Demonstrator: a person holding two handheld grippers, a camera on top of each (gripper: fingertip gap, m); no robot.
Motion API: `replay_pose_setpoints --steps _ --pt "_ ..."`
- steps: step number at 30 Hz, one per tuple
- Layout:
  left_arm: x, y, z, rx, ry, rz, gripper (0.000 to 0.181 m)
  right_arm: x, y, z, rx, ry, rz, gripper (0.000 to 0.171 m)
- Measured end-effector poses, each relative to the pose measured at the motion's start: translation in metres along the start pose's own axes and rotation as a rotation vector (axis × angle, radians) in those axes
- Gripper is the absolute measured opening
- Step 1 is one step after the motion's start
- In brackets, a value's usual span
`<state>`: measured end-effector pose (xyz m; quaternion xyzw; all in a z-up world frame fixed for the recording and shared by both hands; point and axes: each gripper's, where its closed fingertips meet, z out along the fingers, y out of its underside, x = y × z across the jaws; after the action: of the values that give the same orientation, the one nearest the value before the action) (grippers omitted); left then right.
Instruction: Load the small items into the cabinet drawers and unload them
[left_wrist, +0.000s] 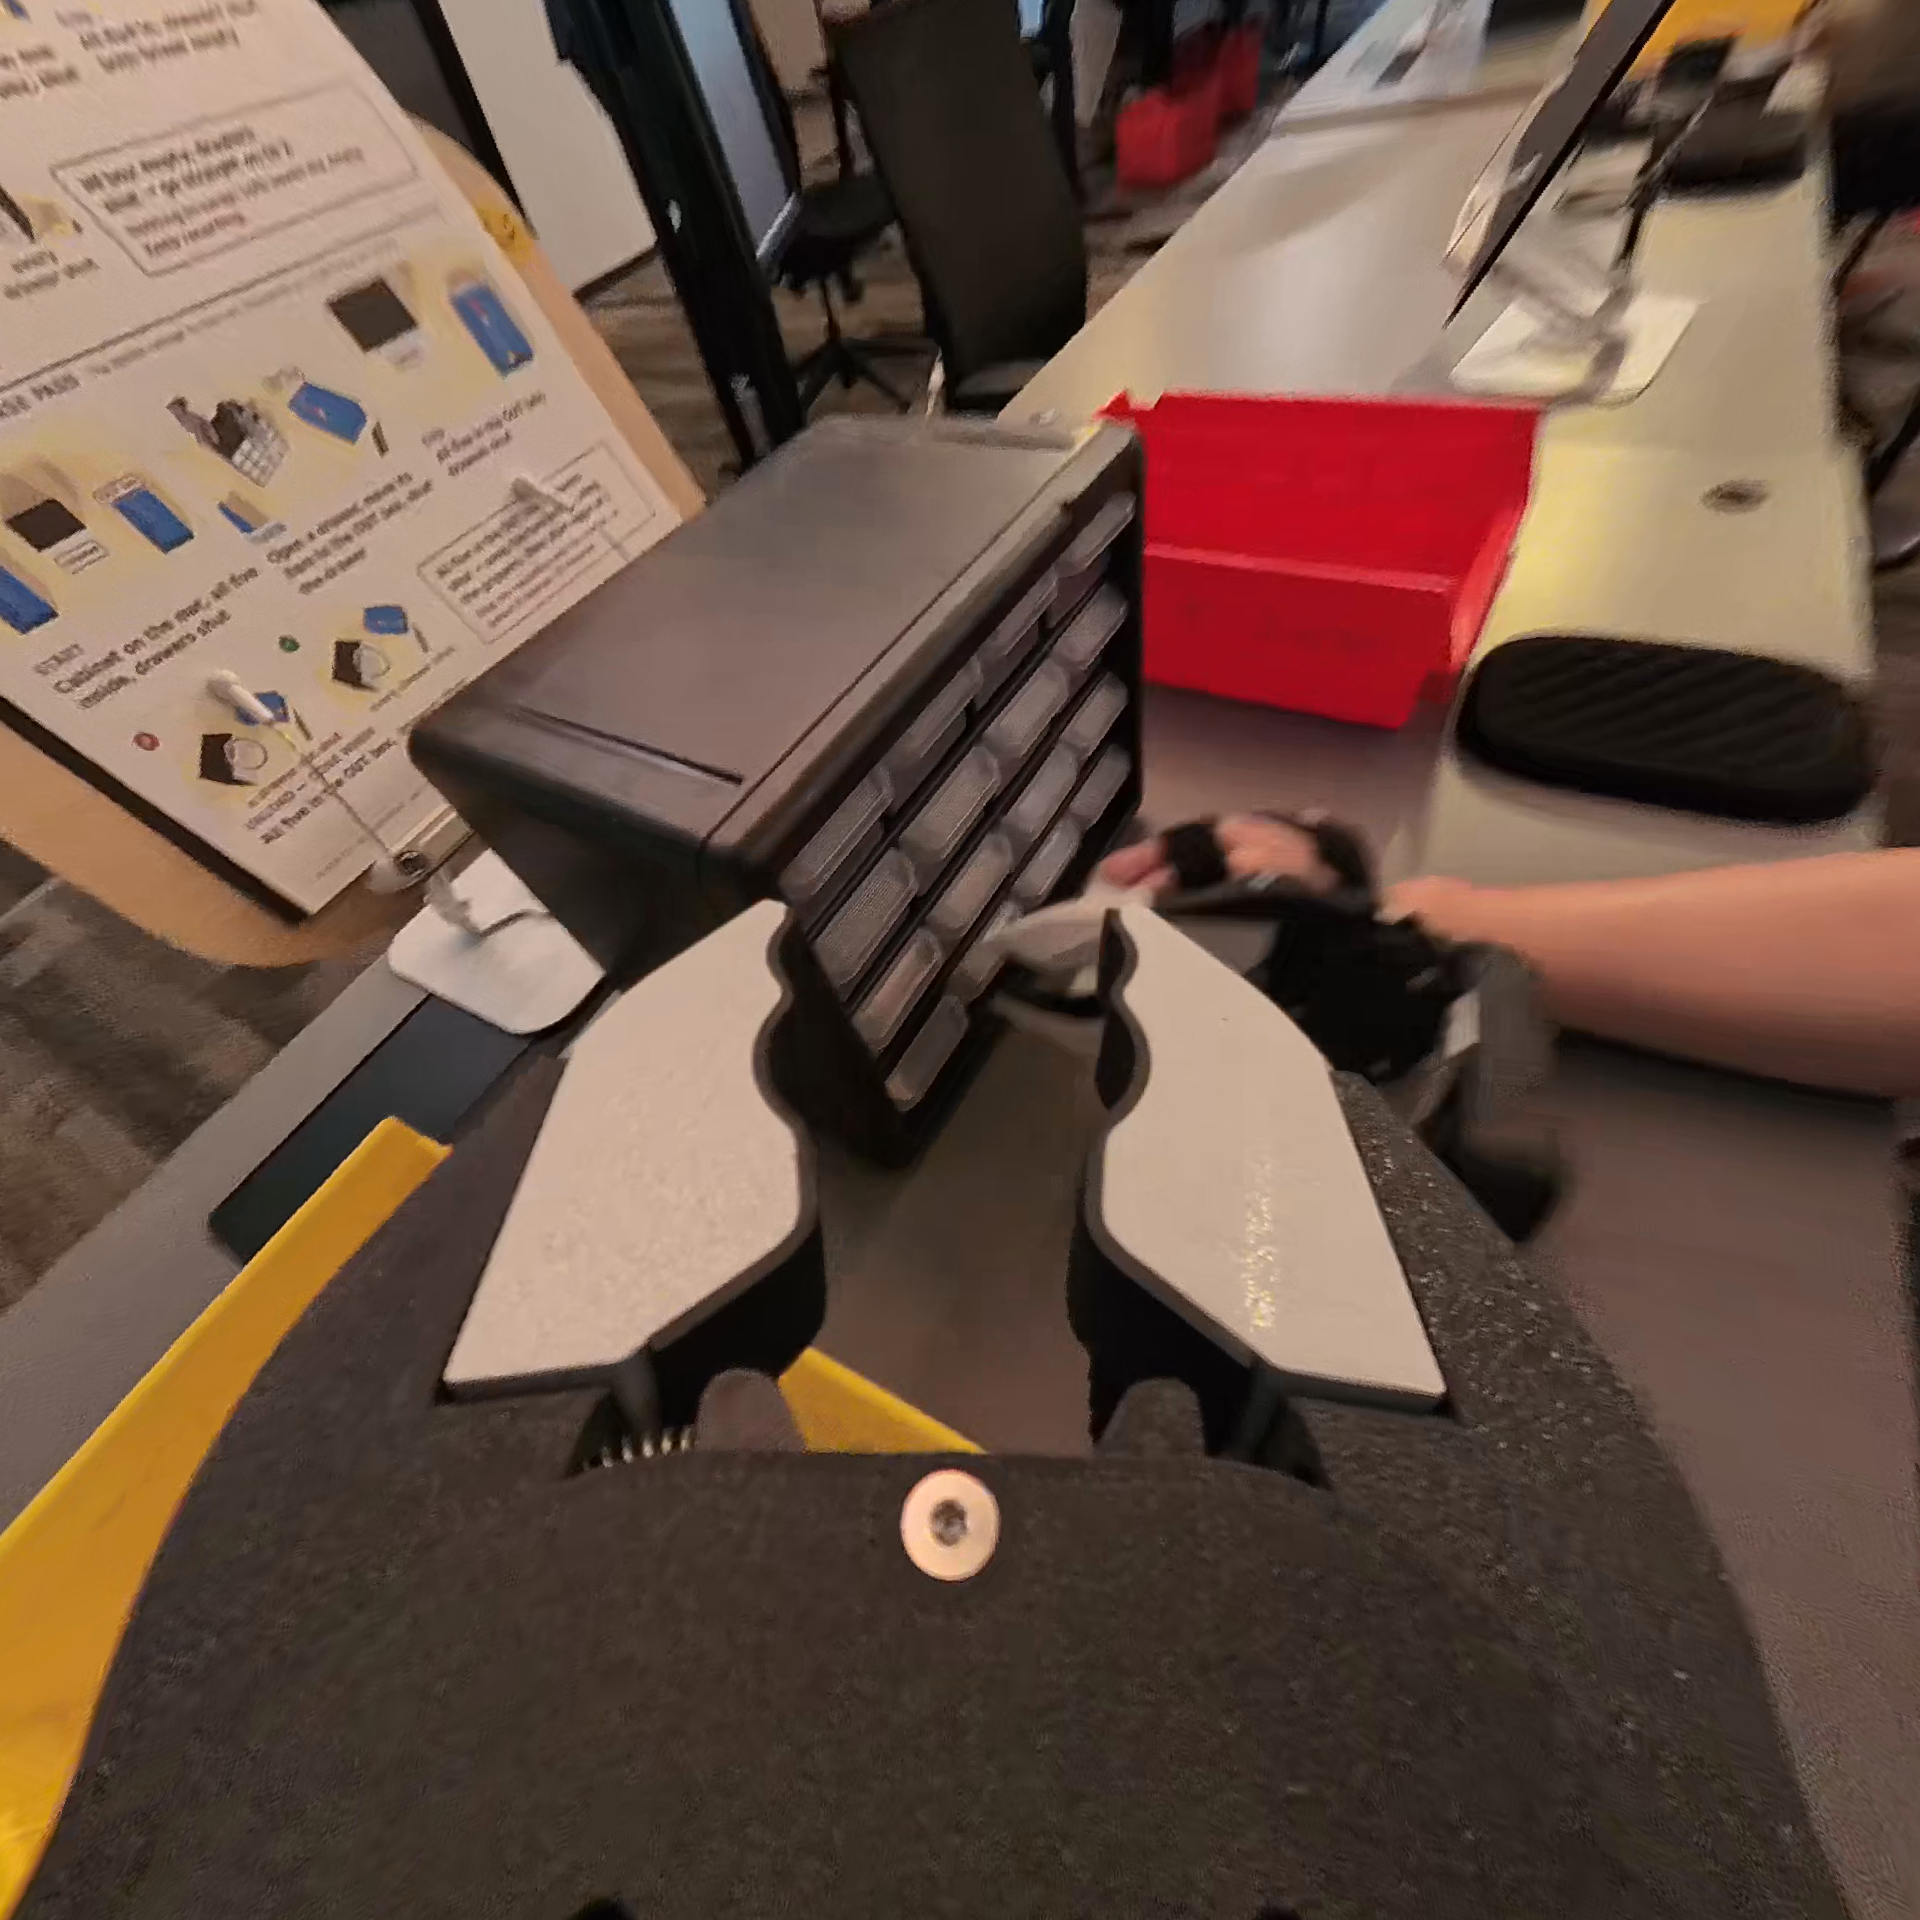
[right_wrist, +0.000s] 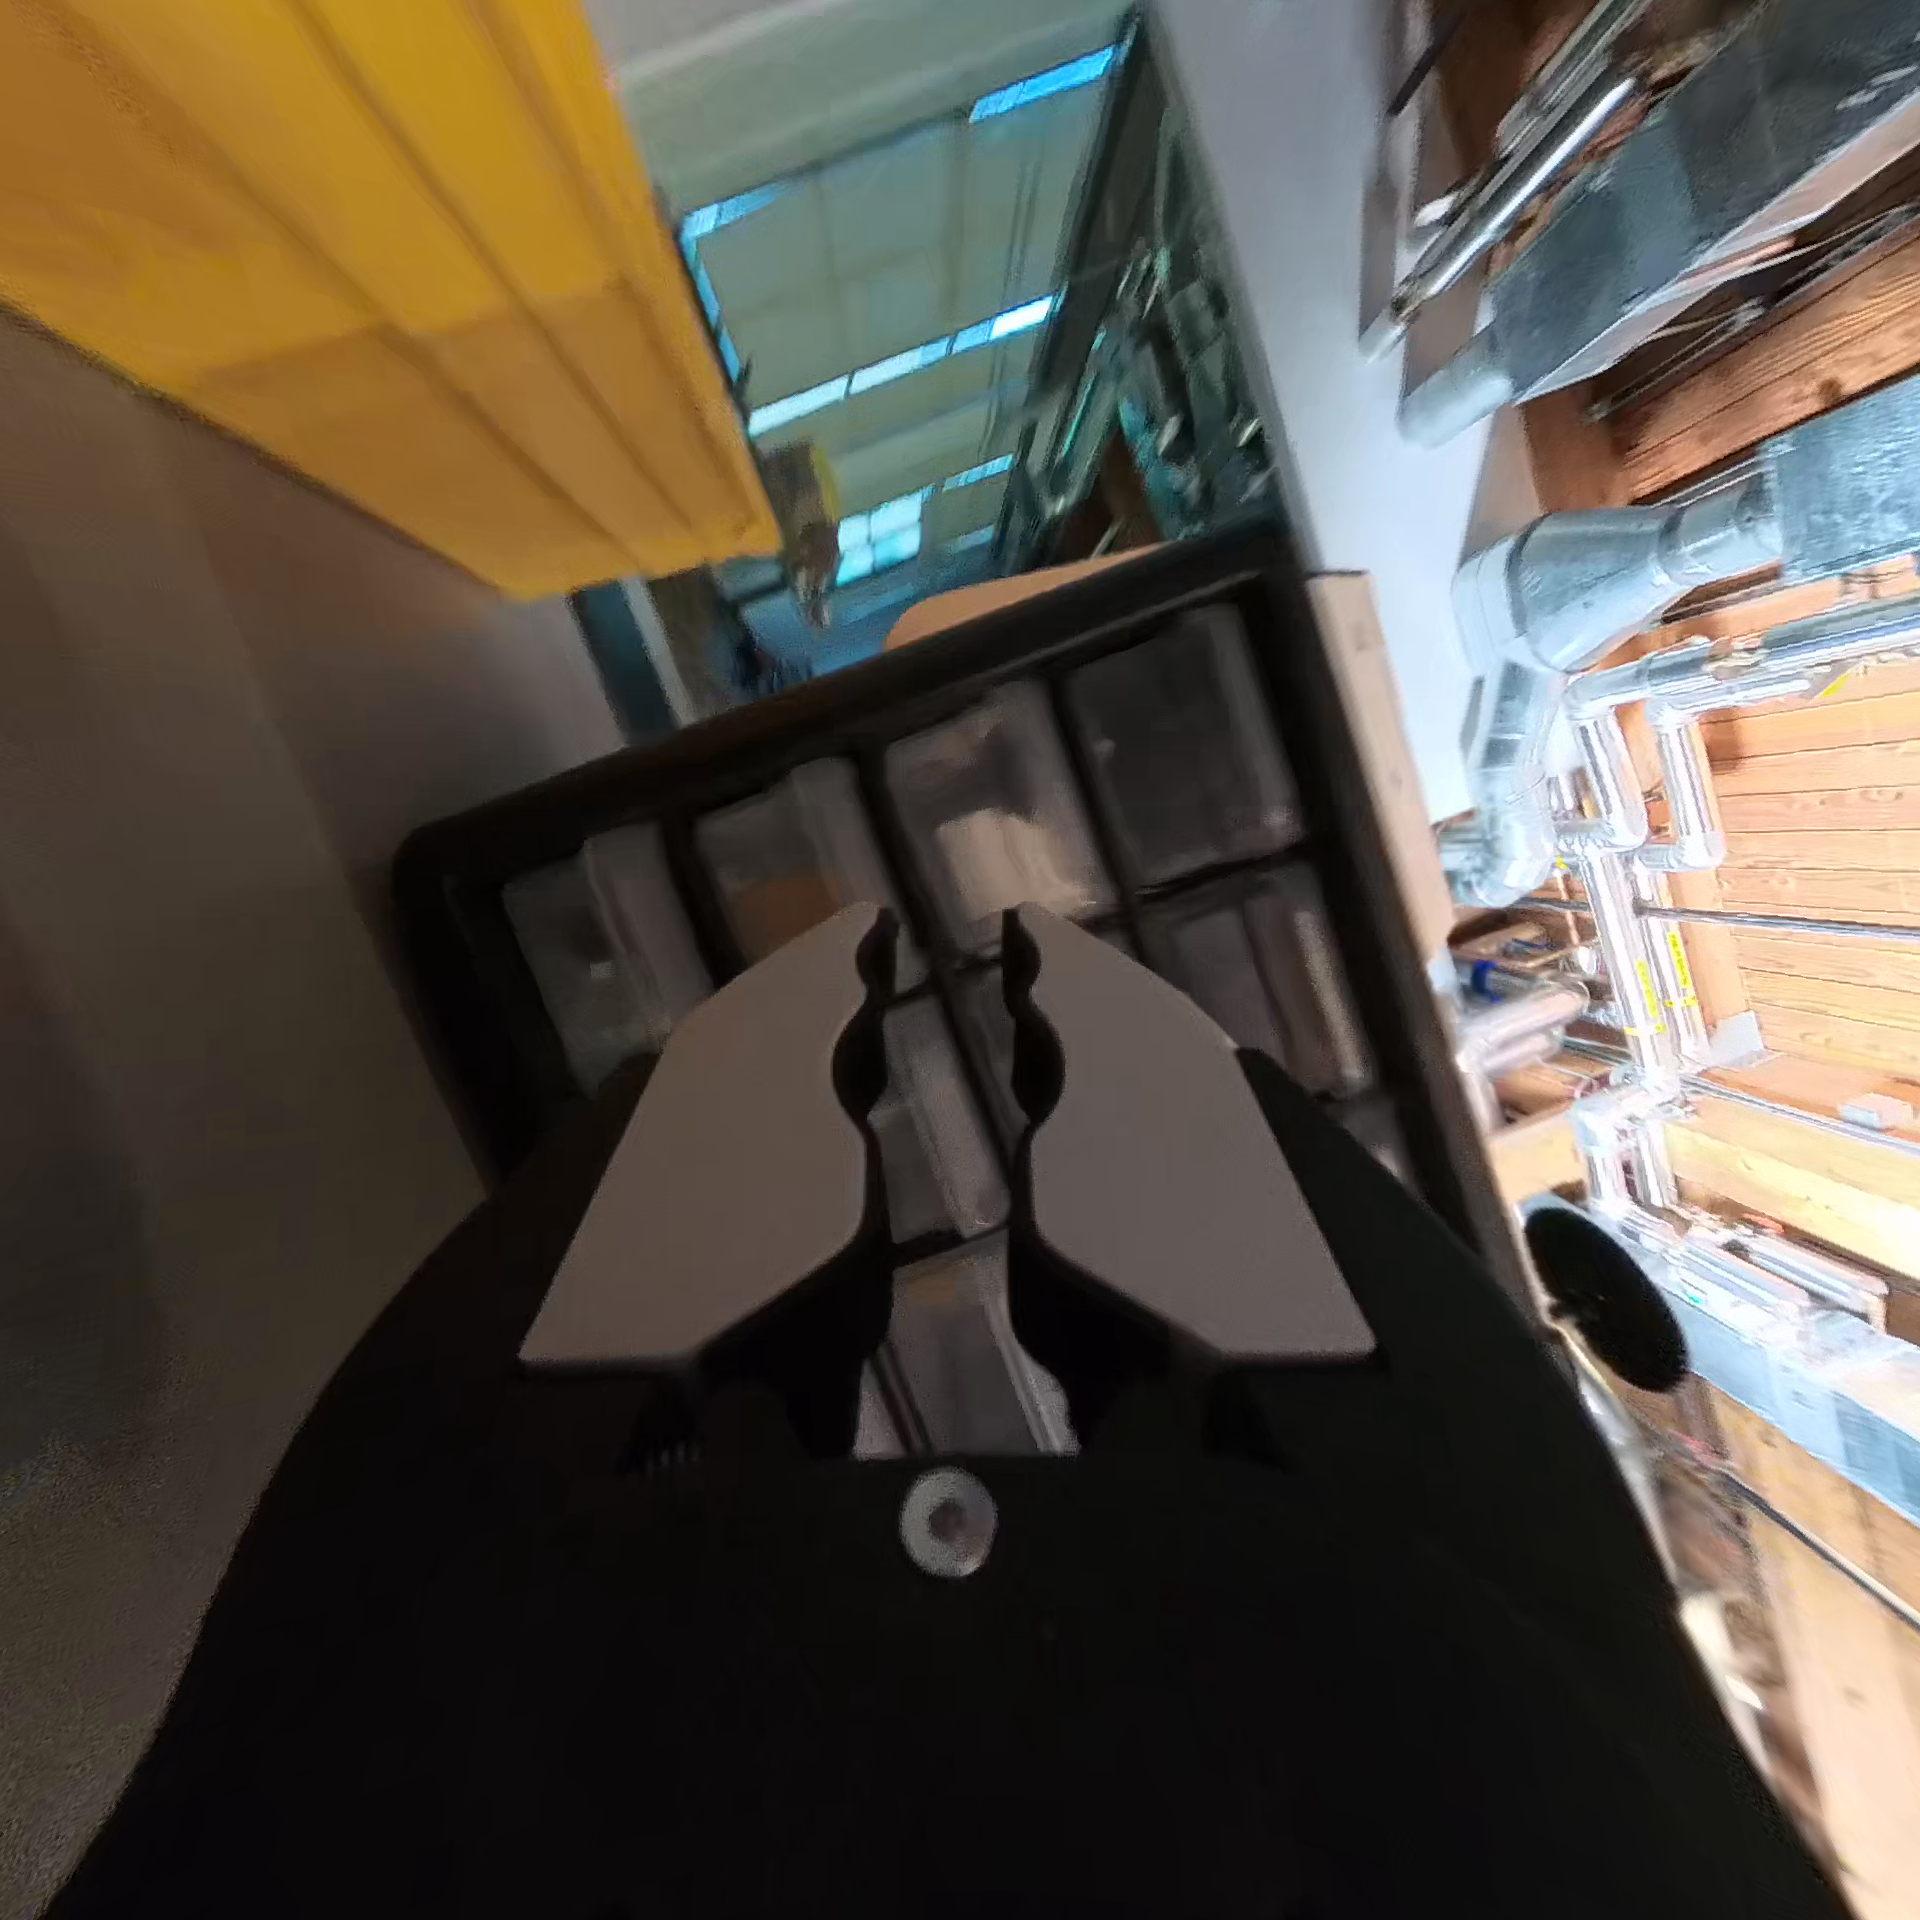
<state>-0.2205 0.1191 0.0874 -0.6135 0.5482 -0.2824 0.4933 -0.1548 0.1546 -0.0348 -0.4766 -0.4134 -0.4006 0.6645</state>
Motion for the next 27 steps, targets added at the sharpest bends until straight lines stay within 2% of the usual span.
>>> replay_pose_setpoints --steps 4,7,10,14,20,27 --pt "-0.01 0.029 0.032 -0.146 -0.125 0.219 0.049 0.052 -0.008 -0.034 0.194 0.087 0.16 0.018" --pt "-0.007 0.054 0.06 -0.248 -0.177 0.383 0.041 0.088 0.014 -0.045 0.161 0.188 0.236 0.018" --pt "0.0 0.073 0.089 -0.313 -0.215 0.468 0.037 0.105 0.04 -0.047 0.101 0.244 0.321 0.018" --pt "0.005 0.088 0.117 -0.319 -0.312 0.667 0.031 0.104 0.06 -0.043 0.05 0.243 0.393 0.018" --pt "-0.009 0.112 0.133 -0.404 -0.553 0.995 0.028 0.102 0.065 -0.041 0.05 0.225 0.483 0.018" --pt "-0.025 0.112 0.138 -0.493 -0.708 1.046 0.029 0.096 0.074 -0.037 0.033 0.198 0.546 0.018"
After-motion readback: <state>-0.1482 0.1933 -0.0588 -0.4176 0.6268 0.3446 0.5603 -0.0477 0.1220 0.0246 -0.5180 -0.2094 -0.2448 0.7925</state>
